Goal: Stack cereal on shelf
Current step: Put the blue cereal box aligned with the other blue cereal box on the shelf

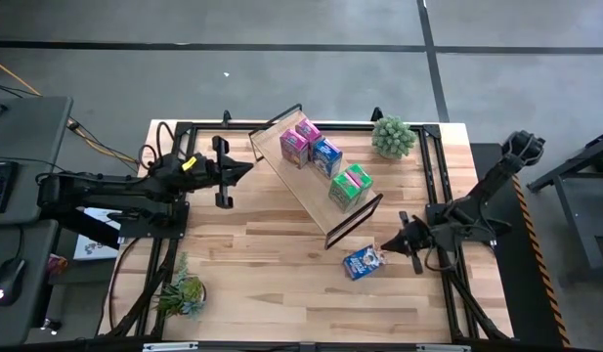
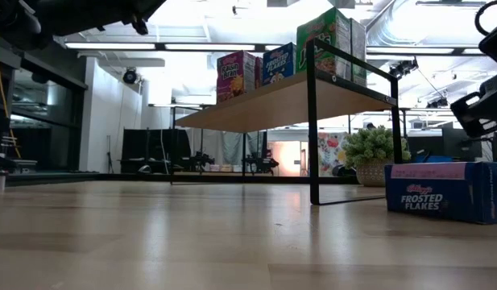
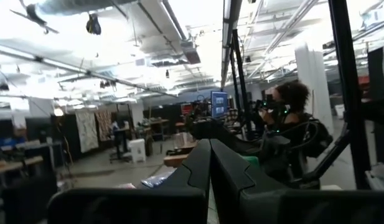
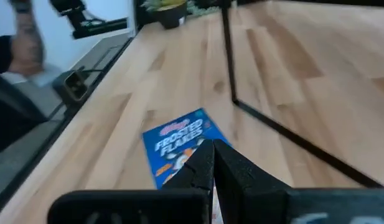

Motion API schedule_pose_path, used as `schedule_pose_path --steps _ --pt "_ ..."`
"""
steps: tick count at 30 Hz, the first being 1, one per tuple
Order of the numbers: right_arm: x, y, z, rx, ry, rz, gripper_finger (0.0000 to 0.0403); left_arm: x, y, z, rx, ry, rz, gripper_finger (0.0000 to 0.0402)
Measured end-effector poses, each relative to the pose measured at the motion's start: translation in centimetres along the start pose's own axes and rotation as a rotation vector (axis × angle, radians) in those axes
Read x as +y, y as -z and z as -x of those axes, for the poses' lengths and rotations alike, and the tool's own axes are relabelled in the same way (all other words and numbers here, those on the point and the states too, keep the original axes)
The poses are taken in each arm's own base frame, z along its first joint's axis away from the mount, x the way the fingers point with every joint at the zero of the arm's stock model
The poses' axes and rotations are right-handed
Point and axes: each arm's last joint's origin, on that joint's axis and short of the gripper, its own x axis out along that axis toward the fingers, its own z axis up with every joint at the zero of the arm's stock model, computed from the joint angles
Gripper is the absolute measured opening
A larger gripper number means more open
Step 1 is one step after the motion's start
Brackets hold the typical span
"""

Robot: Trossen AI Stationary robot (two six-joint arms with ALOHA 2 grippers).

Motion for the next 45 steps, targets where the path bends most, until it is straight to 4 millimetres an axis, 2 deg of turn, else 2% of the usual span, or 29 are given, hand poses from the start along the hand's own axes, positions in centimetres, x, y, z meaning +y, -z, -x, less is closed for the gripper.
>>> schedule_pose_path --steps 7,18,31,36,40,45 --pt "-0.8 -0.8 -0.7 -0.014 -0.022 0.078 0.0 0.0 -0.2 0.0 -0.019 -0.003 -0.096 0.0" --pt "-1.7 -1.6 -1.4 -0.003 -0.122 0.084 0.0 0.0 -0.2 0.0 -0.017 -0.002 -0.047 0.0" --pt "-1.0 -2.2 -2.3 -0.093 -0.175 0.109 0.0 0.0 -0.2 0.0 -0.017 -0.002 -0.07 0.0" --pt "-0.4 -3.6 -2.7 -0.149 -0.164 0.001 0.0 0.0 -0.2 0.0 -0.017 -0.002 -0.065 0.0" --pt "0.8 -6.0 -3.6 0.008 -0.113 -0.101 0.0 0.0 -0.2 0.0 -0.017 -0.002 -0.065 0.0" --pt "2.7 -9.3 -4.9 0.324 0.103 -0.24 0.0 0.0 -0.2 0.0 -0.024 -0.003 -0.066 0.0"
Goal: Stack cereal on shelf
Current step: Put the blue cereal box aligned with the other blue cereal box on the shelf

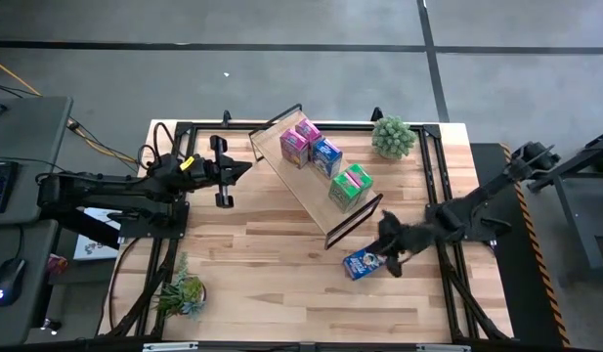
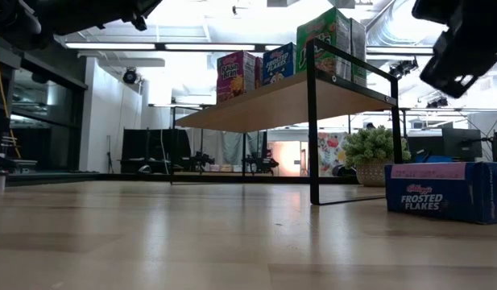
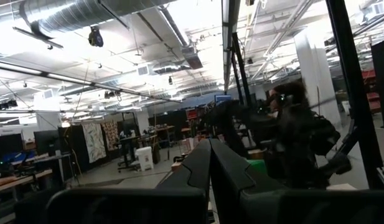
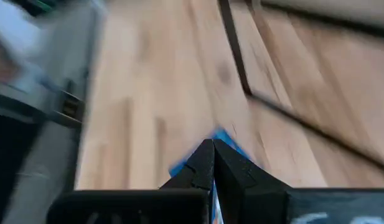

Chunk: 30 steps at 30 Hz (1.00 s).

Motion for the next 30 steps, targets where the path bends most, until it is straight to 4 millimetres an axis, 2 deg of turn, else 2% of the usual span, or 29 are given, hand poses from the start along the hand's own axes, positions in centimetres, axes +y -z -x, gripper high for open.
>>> schedule_pose_path --steps 5,9,14,21,27,30 --pt "3.4 -1.1 -2.3 0.313 0.146 -0.092 0.0 0.0 0.0 0.0 -0.002 0.0 0.001 0.0" --pt "4.9 -1.4 -4.2 0.519 0.355 -0.092 0.0 0.0 0.0 0.0 0.0 0.0 0.004 0.0" --pt "6.2 -2.2 -6.3 0.681 0.473 -0.031 0.0 0.0 0.0 0.0 -0.001 0.0 0.029 0.0" --pt "5.6 -1.6 -9.0 0.769 0.526 0.056 0.0 0.0 0.0 0.0 0.004 0.001 0.057 0.0" --pt "5.1 -1.7 -9.3 0.78 0.548 0.069 0.0 0.0 0.1 0.0 0.006 0.001 0.131 0.0" --pt "5.0 -1.4 -9.4 0.774 0.554 0.02 0.0 0.0 0.1 0.0 0.008 0.001 0.133 0.0"
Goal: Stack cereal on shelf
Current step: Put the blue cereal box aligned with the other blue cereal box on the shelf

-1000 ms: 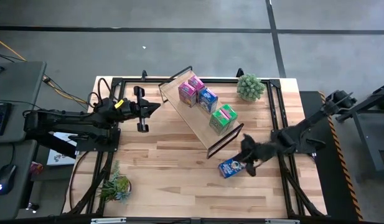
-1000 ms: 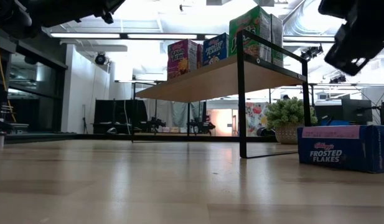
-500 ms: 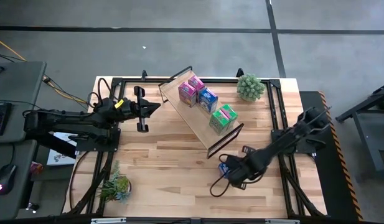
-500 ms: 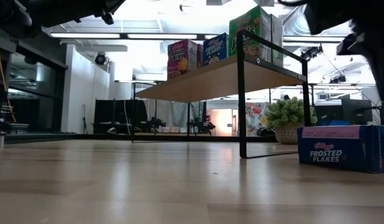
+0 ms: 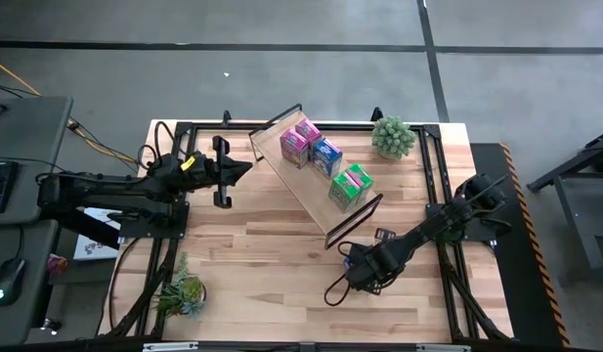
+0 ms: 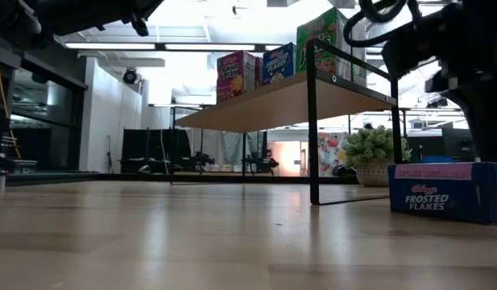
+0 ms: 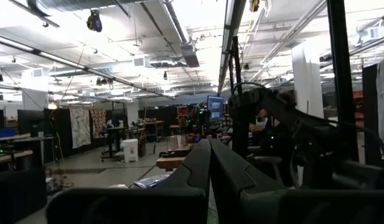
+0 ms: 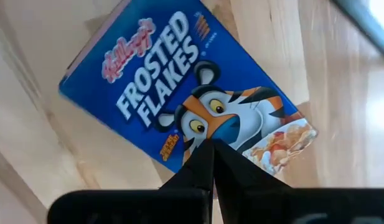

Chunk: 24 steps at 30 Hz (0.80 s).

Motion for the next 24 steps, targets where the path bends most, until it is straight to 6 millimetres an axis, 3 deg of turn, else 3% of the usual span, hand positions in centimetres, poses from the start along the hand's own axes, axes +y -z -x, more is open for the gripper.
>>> schedule_pose_path --steps 8,13,17,20,24 --pt "1.2 0.8 -0.6 -0.008 -0.098 -0.185 0.0 0.0 0.0 0.0 0.0 0.0 0.0 0.0" --pt "2.6 0.7 -0.1 -0.052 -0.19 -0.607 0.0 0.0 0.0 0.0 0.0 0.0 0.0 0.0" --pt "4.2 -0.3 0.4 -0.288 -0.345 -0.859 0.0 0.0 0.0 0.0 0.0 0.0 0.005 0.0" --pt "5.2 -1.5 1.3 -0.434 -0.488 -0.871 0.0 0.0 0.0 0.0 0.0 0.0 0.026 0.0" --pt "6.2 -2.7 3.4 -0.444 -0.605 -0.689 0.0 0.0 0.0 0.0 0.0 0.0 0.027 0.0"
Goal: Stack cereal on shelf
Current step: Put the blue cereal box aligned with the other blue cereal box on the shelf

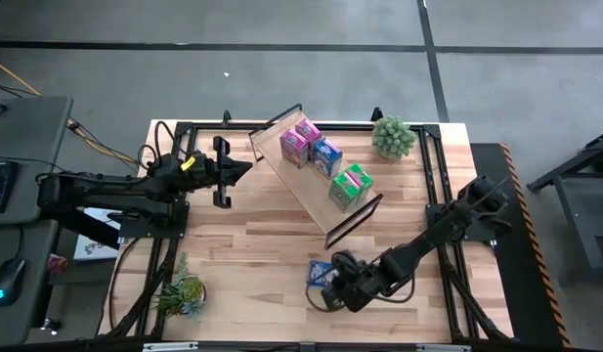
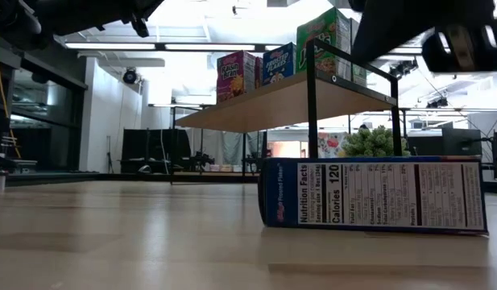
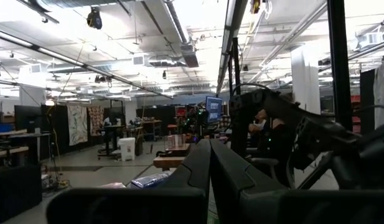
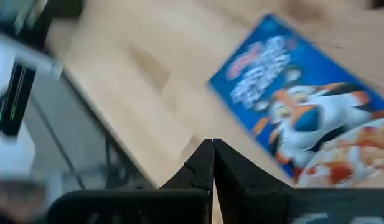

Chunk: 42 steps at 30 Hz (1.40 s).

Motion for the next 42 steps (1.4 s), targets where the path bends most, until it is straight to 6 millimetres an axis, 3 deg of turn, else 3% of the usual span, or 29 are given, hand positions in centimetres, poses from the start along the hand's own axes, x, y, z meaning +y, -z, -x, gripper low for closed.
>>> schedule_pose_path --steps 4,10,14,20,23,28,35,42 --pt "0.6 -0.3 1.2 0.035 0.09 0.147 0.0 0.0 0.0 0.0 0.0 0.0 0.0 0.0" --pt "-1.5 0.4 0.8 0.109 0.243 0.51 0.0 0.0 0.0 0.0 0.0 0.0 0.0 0.0" --pt "-2.3 1.3 0.7 0.027 0.271 0.698 0.0 0.0 0.0 0.0 0.0 0.0 0.0 0.0" --pt "-5.7 4.0 0.6 0.007 0.334 0.68 0.0 0.0 0.1 0.0 0.011 0.013 0.003 0.0" --pt "-6.6 4.6 0.6 -0.05 0.255 0.65 0.0 -0.1 0.1 0.0 0.009 0.036 0.003 0.0" --pt "-7.4 4.6 1.7 -0.23 0.068 0.685 0.0 -0.1 0.0 0.0 0.0 0.049 -0.004 0.0" --pt "-12.4 4.6 0.9 -0.381 -0.103 0.639 0.0 -0.1 0.0 0.0 0.0 0.049 -0.008 0.0" --pt "-13.4 4.4 1.1 -0.461 -0.282 0.663 0.0 -0.1 0.0 0.0 -0.001 0.049 -0.008 0.0"
